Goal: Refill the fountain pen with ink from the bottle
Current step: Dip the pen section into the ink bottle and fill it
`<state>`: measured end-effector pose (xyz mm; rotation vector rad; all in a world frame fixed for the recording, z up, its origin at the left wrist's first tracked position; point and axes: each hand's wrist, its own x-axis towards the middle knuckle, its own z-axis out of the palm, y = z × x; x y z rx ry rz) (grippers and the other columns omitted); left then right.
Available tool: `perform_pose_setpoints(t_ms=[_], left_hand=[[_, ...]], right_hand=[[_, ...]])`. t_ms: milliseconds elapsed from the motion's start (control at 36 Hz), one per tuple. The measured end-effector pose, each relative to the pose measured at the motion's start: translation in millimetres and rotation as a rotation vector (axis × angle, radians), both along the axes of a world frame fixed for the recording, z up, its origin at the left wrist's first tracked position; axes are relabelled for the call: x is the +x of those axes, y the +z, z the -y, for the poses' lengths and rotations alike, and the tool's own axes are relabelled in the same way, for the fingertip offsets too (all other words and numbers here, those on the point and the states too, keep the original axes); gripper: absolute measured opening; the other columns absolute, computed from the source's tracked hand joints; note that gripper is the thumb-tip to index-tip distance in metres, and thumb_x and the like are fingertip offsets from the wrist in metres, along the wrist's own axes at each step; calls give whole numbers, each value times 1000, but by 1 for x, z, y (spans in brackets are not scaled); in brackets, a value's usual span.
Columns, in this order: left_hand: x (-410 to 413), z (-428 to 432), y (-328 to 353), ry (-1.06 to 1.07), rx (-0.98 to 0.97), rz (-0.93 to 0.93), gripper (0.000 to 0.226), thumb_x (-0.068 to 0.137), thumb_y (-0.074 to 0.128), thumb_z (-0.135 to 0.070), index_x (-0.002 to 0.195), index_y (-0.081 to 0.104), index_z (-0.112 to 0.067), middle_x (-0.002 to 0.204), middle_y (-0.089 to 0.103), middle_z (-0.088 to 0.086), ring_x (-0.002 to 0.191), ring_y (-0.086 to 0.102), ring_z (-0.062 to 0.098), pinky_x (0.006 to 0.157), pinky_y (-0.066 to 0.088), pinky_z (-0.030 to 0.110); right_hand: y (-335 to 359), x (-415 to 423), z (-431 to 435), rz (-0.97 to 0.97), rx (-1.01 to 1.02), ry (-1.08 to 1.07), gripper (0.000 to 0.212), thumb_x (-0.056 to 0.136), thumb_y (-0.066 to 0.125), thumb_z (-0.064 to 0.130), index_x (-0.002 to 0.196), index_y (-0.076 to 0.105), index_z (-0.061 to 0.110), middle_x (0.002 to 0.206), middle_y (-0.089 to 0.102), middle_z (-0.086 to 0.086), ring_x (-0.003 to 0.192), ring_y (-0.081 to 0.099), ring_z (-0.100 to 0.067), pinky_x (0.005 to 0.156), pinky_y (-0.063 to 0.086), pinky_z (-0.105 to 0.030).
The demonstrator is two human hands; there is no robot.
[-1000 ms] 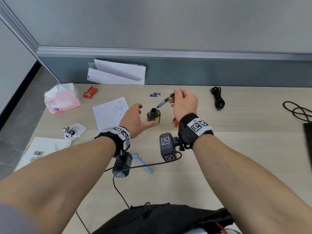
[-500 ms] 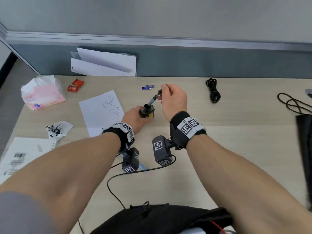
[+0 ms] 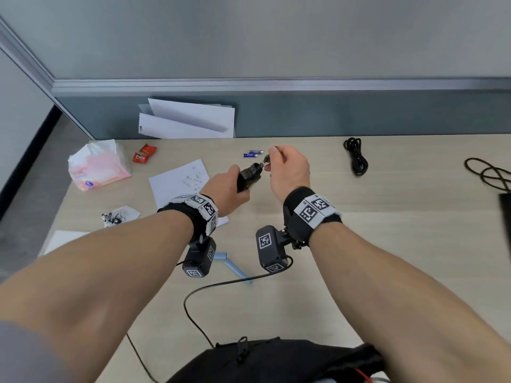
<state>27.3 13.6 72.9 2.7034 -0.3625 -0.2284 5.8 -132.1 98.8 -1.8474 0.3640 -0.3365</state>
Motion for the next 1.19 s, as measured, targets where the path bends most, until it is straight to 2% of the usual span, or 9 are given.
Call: perform_pose_setpoints(t_ms=[222,389,500,583,750,833,889,1056,1194], left_hand=[[-2,2,4,-60,107,-1,28,83,58,-31,97,40,-14,71,53,3,62,54,23,52,42,31],[-4,6,2,-79,189,-21,29,82,59,-32,94,37,-18,70,50,2,58,50,18,47,35,28],[-6,6,0,-85,218,-42,29,82,59,-31,94,37,-18,71,49,1,59,50,18,47,33,28],[-7,7,-1,-91,234,-55,30,82,60,-32,96,38,-17,72,50,2,63,53,22,51,38,30],[-7,9,0,-101,251,-57,30,82,60,-32,97,39,-16,77,53,4,70,57,26,58,46,33],[-8,10,-1,-98,252,-55,30,82,59,-33,98,40,-16,78,54,4,70,57,27,60,47,34],[-8,10,-2,-98,251,-47,30,82,59,-33,97,40,-16,75,52,3,68,56,25,58,45,32],[-7,11,-3,-88,240,-40,30,81,60,-32,95,38,-17,72,50,1,63,54,23,55,42,30],[-5,11,-3,-88,233,-37,30,81,60,-32,96,39,-16,75,53,4,67,57,26,57,45,32]], right_hand=[[-18,-3,1,-83,4,-5,22,92,52,26,74,60,16,77,67,-10,80,66,-31,78,53,-46],[-27,-6,5,-129,27,-26,25,91,53,23,67,58,20,65,63,-2,75,65,-29,71,51,-36],[-33,-8,7,-153,50,-34,28,90,54,24,62,57,21,59,62,3,64,60,-18,60,44,-26],[-36,-9,7,-161,58,-32,28,90,54,24,63,57,23,59,62,5,61,57,-13,58,41,-23],[-39,-8,8,-172,73,-56,25,88,57,23,63,59,22,61,64,4,65,60,-16,66,45,-25],[-40,-8,7,-165,86,-48,10,85,61,19,77,64,21,77,69,-3,80,67,-23,79,53,-34],[-40,-8,6,-159,88,-40,5,85,62,18,82,66,18,81,70,-5,83,67,-25,83,53,-39],[-35,-7,3,-154,100,-46,3,84,64,15,82,64,17,82,67,-6,84,66,-28,86,52,-44],[-32,-8,4,-142,167,-60,12,84,65,13,78,60,22,80,64,0,79,62,-21,85,54,-43]])
